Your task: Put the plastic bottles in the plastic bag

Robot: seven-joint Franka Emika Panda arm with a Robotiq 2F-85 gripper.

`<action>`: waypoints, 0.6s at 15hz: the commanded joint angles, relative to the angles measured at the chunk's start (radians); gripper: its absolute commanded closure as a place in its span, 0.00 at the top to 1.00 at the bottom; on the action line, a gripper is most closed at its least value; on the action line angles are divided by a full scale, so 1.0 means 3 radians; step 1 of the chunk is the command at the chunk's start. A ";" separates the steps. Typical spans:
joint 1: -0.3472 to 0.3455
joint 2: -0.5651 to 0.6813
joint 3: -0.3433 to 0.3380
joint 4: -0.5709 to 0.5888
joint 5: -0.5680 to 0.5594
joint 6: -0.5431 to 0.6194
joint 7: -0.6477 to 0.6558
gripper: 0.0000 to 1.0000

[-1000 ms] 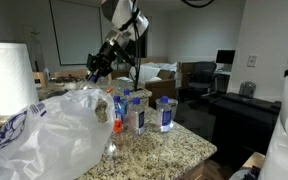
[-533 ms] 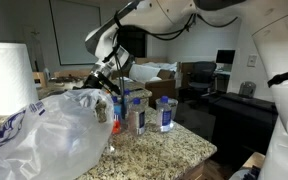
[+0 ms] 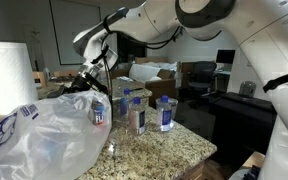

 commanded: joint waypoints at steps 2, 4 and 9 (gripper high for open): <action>-0.0069 -0.0627 -0.0058 -0.0338 -0.0299 0.0024 0.0090 0.99; -0.0080 -0.0901 -0.0073 -0.0459 -0.0417 0.0037 0.0054 1.00; -0.0023 -0.1567 -0.0211 -0.0896 -0.1133 0.0095 0.0208 1.00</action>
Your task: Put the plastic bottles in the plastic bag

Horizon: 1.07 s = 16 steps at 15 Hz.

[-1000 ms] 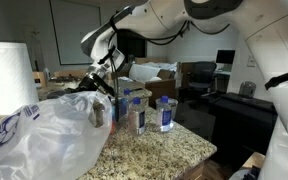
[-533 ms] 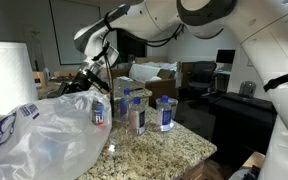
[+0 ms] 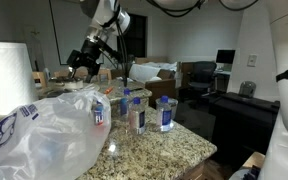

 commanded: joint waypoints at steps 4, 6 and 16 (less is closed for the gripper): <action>0.0093 -0.0665 -0.0117 -0.0838 -0.1135 0.0192 0.0603 1.00; 0.0145 -0.0648 -0.0115 -0.0959 -0.1538 0.0233 0.0952 1.00; 0.0351 -0.0145 -0.0111 -0.0853 -0.1931 0.0542 0.1646 0.70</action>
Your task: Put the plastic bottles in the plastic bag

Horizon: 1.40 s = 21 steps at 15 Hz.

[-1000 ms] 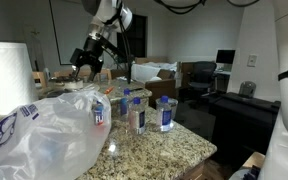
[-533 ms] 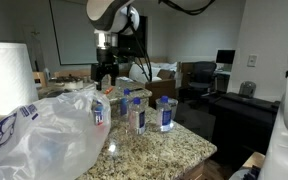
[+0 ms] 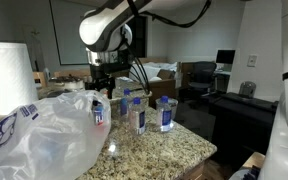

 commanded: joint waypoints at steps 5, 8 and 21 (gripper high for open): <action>0.0072 0.0275 -0.0101 0.0261 -0.0289 0.0242 0.0339 0.35; 0.0100 0.0271 -0.0115 0.0350 -0.0358 0.0191 0.0390 0.17; -0.0188 -0.0776 -0.0053 -0.0266 0.0773 0.0434 -0.0296 0.10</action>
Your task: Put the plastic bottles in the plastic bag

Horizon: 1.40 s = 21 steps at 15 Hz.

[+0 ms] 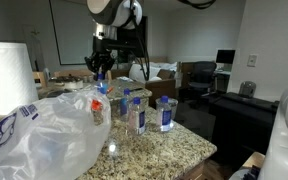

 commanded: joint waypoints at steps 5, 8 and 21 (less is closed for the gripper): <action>-0.0080 0.0016 0.0047 -0.0008 0.1510 -0.0108 -0.1314 0.10; -0.0075 0.0531 0.0152 0.0264 0.1852 -0.0292 -0.1598 0.10; -0.0136 0.1321 0.0290 0.1134 0.1417 -0.1047 -0.1494 0.92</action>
